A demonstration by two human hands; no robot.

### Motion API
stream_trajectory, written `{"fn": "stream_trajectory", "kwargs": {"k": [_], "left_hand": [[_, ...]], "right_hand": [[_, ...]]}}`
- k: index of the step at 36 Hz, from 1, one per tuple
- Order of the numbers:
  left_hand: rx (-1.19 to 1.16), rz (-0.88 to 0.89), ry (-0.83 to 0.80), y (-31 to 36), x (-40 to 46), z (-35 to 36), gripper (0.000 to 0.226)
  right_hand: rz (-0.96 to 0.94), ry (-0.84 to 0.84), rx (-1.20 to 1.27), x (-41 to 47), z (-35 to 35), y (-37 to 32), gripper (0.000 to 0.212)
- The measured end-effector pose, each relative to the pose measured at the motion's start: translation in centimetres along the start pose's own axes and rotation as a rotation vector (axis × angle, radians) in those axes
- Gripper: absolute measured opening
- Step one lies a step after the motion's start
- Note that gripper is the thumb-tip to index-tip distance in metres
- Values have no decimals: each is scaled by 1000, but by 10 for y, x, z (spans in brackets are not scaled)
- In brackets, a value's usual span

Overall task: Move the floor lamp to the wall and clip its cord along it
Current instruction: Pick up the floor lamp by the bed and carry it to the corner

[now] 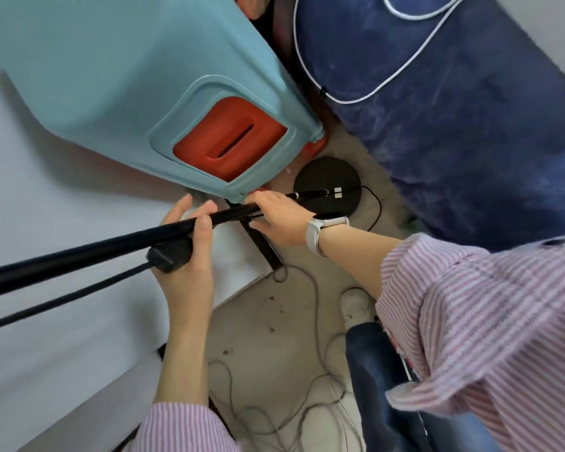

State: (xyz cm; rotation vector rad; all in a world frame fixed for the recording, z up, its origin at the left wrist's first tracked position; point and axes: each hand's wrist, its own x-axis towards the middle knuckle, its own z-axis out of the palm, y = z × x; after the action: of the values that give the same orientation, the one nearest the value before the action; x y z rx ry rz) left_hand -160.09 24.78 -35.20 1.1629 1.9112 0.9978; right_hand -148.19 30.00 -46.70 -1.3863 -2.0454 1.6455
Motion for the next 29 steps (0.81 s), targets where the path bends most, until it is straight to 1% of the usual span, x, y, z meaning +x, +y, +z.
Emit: {"fn": "stream_trajectory", "kwargs": {"k": [1,3,6,8,9,10,12,13,15,18,20,24,27,29], "left_hand": [[2,4,11,-1,0,0,16],[-65,23,40,-3,-1,7,17],[-181,-23,129,-6,0,27,30],[-221,-98,161,-6,4,40,26],[-232,-114,162,-7,7,45,16],[-227,-111,150,-6,10,49,12],[-231,-99,122,-7,12,52,43],[-248,-107,107,-4,10,53,50],[-228,-129,79,-1,2,52,56],[-227,-153,73,6,-7,51,58],[-272,-146,85,12,-9,49,58],[-292,-92,53,33,-16,37,57],[-296,-81,22,51,-28,28,57],[-287,-80,4,64,-38,23,58]], "right_hand": [[-1,28,-8,2,3,2,30],[-13,75,-22,6,8,6,21],[-17,100,11,10,11,6,15],[-22,97,9,11,12,6,14],[-27,95,5,10,12,7,13],[-31,95,1,10,12,7,13],[-36,102,-9,6,12,7,14],[-39,108,-16,3,12,7,14],[-43,108,-34,-4,12,7,14],[-44,79,-25,-17,10,4,15],[-54,72,-30,-24,7,-1,15],[-91,98,-46,-40,3,-20,14],[-126,138,-27,-60,3,-37,23],[-154,139,10,-74,3,-45,36]]}}
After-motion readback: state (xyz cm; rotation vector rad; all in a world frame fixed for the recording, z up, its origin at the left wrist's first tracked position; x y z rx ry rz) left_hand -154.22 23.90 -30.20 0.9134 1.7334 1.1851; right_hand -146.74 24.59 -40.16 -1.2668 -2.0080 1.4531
